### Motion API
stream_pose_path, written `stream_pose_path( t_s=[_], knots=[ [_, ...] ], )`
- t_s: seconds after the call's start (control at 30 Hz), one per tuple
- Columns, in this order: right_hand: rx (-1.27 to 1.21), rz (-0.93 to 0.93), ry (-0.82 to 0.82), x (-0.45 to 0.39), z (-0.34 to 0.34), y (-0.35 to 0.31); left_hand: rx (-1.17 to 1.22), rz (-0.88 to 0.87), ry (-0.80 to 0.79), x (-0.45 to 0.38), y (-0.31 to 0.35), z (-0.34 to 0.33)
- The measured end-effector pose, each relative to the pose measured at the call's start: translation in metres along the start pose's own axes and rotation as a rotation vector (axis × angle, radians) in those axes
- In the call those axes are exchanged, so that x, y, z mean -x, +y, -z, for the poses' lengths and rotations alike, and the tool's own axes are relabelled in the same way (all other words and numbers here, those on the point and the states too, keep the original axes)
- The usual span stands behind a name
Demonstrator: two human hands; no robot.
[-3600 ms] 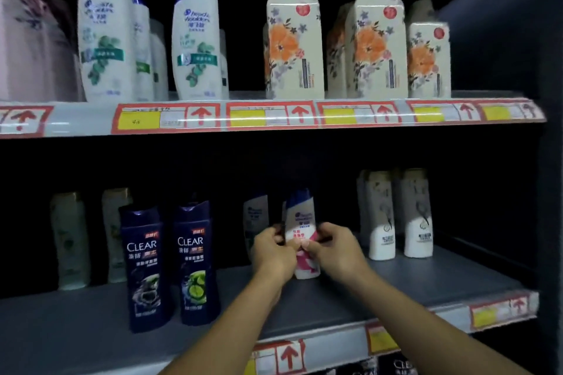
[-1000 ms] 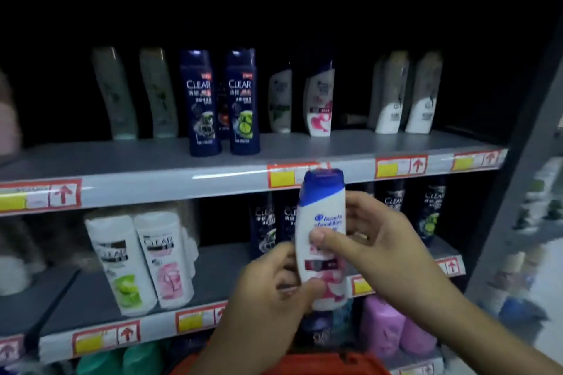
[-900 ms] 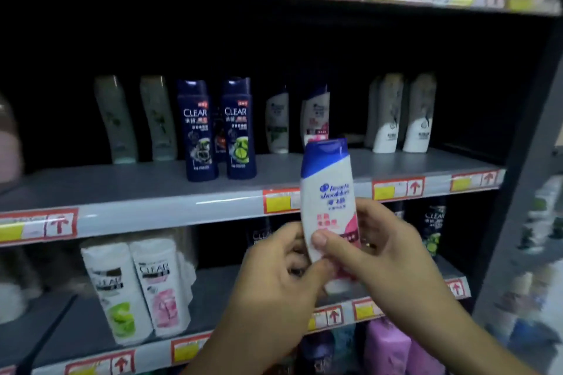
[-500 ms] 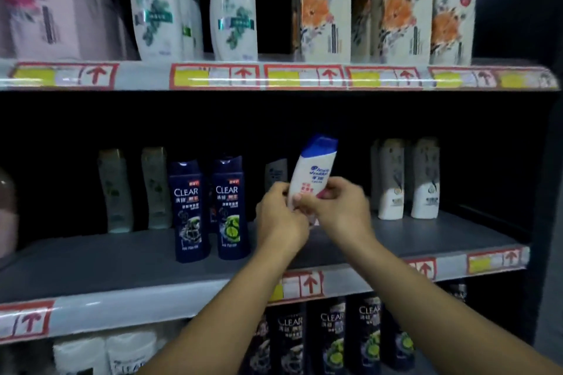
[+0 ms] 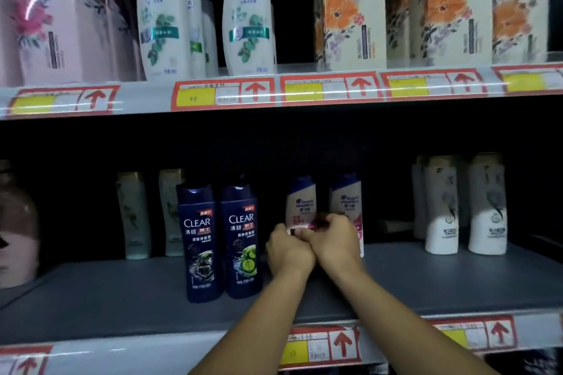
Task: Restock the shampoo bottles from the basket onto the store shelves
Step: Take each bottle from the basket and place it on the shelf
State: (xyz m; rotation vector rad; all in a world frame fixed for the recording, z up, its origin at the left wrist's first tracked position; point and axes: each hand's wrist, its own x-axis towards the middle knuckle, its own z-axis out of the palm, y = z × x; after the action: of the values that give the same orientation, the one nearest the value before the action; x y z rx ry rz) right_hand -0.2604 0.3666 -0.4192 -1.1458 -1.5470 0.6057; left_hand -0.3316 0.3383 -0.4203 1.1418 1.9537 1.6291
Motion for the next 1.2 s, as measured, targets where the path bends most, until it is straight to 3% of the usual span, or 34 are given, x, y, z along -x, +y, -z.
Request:
stream_pose_path(
  t_s=[0.47,0.67,0.77,0.83,0.9,1.07,1.2],
  knots=[
    [-0.072,-0.031,0.019,0.038,0.039,-0.029,0.039,-0.053,-0.032,0.048,0.028,0.028],
    [-0.212,0.048,-0.037,0.149,0.076,-0.042,0.223,-0.236,-0.280,0.135,0.003,0.101],
    [-0.266,0.126,-0.079,0.233,0.082,-0.025,0.213,-0.331,-0.273,0.179,-0.056,0.149],
    [-0.158,0.106,-0.216,0.285,0.073,0.006,0.156,-0.328,-0.286,0.197,-0.113,0.180],
    [0.064,0.025,-0.498,0.328,0.057,0.049,0.061,-0.282,-0.332,0.210,-0.178,0.207],
    [0.500,-0.121,-1.026,0.412,0.020,0.155,-0.229,0.039,-0.392,0.238,-0.319,0.252],
    [0.638,-0.283,-1.277,0.450,-0.009,0.195,-0.631,0.178,-0.633,0.250,-0.388,0.255]
  ],
)
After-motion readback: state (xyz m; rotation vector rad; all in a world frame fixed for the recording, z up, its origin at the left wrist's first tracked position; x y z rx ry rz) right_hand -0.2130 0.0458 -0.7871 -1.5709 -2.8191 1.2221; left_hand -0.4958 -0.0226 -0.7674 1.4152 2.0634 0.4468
